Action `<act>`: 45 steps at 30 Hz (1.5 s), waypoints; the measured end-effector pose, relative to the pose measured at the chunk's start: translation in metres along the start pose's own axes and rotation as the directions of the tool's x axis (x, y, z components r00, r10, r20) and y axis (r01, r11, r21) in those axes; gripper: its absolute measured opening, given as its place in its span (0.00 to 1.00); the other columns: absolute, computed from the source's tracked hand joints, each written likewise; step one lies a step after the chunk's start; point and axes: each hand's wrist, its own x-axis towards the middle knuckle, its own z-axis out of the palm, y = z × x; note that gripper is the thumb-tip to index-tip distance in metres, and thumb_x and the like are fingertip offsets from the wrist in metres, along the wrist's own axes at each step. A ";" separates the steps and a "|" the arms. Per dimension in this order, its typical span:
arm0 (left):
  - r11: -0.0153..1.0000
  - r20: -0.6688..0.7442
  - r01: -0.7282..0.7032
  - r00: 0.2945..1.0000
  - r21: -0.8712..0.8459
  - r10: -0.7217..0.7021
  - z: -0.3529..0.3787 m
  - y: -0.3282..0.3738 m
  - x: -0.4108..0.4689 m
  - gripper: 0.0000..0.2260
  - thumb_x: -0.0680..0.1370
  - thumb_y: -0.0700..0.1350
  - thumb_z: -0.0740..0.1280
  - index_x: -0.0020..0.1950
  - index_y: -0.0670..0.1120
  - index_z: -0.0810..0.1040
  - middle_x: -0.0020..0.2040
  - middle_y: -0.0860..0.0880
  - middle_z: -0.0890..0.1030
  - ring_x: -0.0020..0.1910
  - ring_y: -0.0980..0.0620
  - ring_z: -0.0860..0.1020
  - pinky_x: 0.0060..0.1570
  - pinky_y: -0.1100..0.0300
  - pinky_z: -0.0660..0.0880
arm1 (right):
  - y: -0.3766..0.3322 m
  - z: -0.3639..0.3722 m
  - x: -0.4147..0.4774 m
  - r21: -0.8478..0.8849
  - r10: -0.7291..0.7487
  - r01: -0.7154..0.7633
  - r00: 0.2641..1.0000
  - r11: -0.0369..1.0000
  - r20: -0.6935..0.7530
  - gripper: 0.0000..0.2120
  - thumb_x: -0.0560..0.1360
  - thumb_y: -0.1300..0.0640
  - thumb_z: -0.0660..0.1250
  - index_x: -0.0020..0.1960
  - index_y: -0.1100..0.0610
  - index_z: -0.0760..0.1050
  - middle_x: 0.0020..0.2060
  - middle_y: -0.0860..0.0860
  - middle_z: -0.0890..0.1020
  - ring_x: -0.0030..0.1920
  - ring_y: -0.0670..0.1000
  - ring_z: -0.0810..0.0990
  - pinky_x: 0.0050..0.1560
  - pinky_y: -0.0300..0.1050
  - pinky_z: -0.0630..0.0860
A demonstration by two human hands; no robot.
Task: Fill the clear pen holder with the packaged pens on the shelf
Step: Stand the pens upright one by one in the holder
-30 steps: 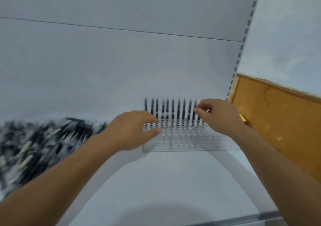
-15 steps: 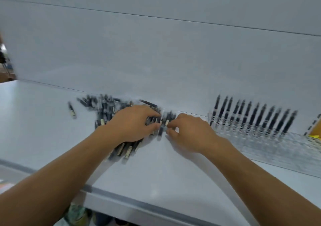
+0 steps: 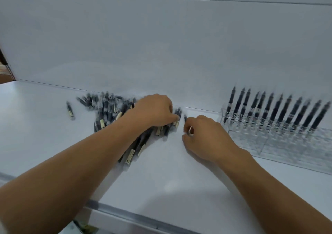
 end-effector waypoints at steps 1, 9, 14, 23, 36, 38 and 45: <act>1.000 0.032 0.013 0.999 0.021 -0.014 0.000 0.003 0.005 0.16 0.74 0.60 0.67 0.46 0.48 0.82 0.41 0.51 0.83 0.41 0.51 0.80 0.41 0.59 0.75 | 0.001 -0.001 0.000 0.003 0.008 -0.008 1.000 1.000 -0.003 0.07 0.77 0.50 0.63 0.53 0.51 0.74 0.47 0.48 0.75 0.49 0.52 0.76 0.46 0.45 0.72; 0.991 0.282 0.114 0.951 0.074 -0.130 -0.012 0.018 0.027 0.21 0.72 0.61 0.70 0.33 0.46 0.72 0.28 0.52 0.76 0.29 0.54 0.75 0.37 0.60 0.70 | 0.002 -0.001 0.000 0.036 0.025 -0.025 1.000 0.999 -0.011 0.11 0.76 0.52 0.63 0.57 0.52 0.74 0.45 0.47 0.81 0.47 0.52 0.78 0.44 0.45 0.74; 0.990 0.405 0.141 0.904 0.013 -0.134 -0.017 0.022 0.035 0.17 0.74 0.58 0.71 0.38 0.46 0.75 0.37 0.53 0.80 0.31 0.56 0.79 0.32 0.62 0.70 | -0.004 0.002 0.002 0.077 0.035 -0.037 0.999 0.996 0.022 0.11 0.76 0.51 0.61 0.56 0.50 0.75 0.44 0.49 0.79 0.46 0.54 0.75 0.41 0.44 0.68; 0.973 0.482 0.230 0.856 -0.027 -0.189 -0.018 0.025 0.040 0.13 0.75 0.54 0.70 0.43 0.45 0.76 0.45 0.52 0.80 0.33 0.56 0.79 0.25 0.67 0.67 | -0.004 0.003 0.002 0.154 0.053 -0.057 0.998 0.986 0.030 0.04 0.75 0.49 0.64 0.45 0.49 0.75 0.42 0.45 0.80 0.45 0.51 0.77 0.43 0.43 0.72; 0.981 0.512 0.158 0.837 0.116 -0.196 -0.021 0.042 0.036 0.08 0.76 0.46 0.69 0.37 0.46 0.77 0.36 0.51 0.80 0.35 0.56 0.79 0.28 0.66 0.68 | -0.004 -0.001 -0.001 0.486 0.145 -0.165 0.986 0.858 0.080 0.07 0.77 0.54 0.60 0.44 0.48 0.76 0.28 0.46 0.82 0.38 0.42 0.82 0.44 0.38 0.75; 0.979 0.524 0.166 0.827 0.121 -0.205 -0.022 0.045 0.034 0.07 0.76 0.45 0.67 0.38 0.46 0.79 0.36 0.51 0.81 0.35 0.55 0.80 0.30 0.65 0.70 | -0.003 -0.002 0.000 0.543 0.171 -0.185 0.982 0.819 0.076 0.07 0.76 0.51 0.61 0.43 0.50 0.75 0.31 0.49 0.84 0.37 0.46 0.84 0.51 0.45 0.77; 0.970 0.514 0.187 0.823 0.156 -0.242 -0.016 0.049 0.035 0.09 0.77 0.48 0.66 0.41 0.44 0.78 0.42 0.48 0.82 0.35 0.53 0.81 0.52 0.57 0.78 | -0.005 -0.006 -0.003 0.756 0.279 -0.294 0.948 0.584 0.152 0.04 0.76 0.58 0.62 0.47 0.56 0.76 0.37 0.50 0.84 0.29 0.48 0.83 0.37 0.40 0.77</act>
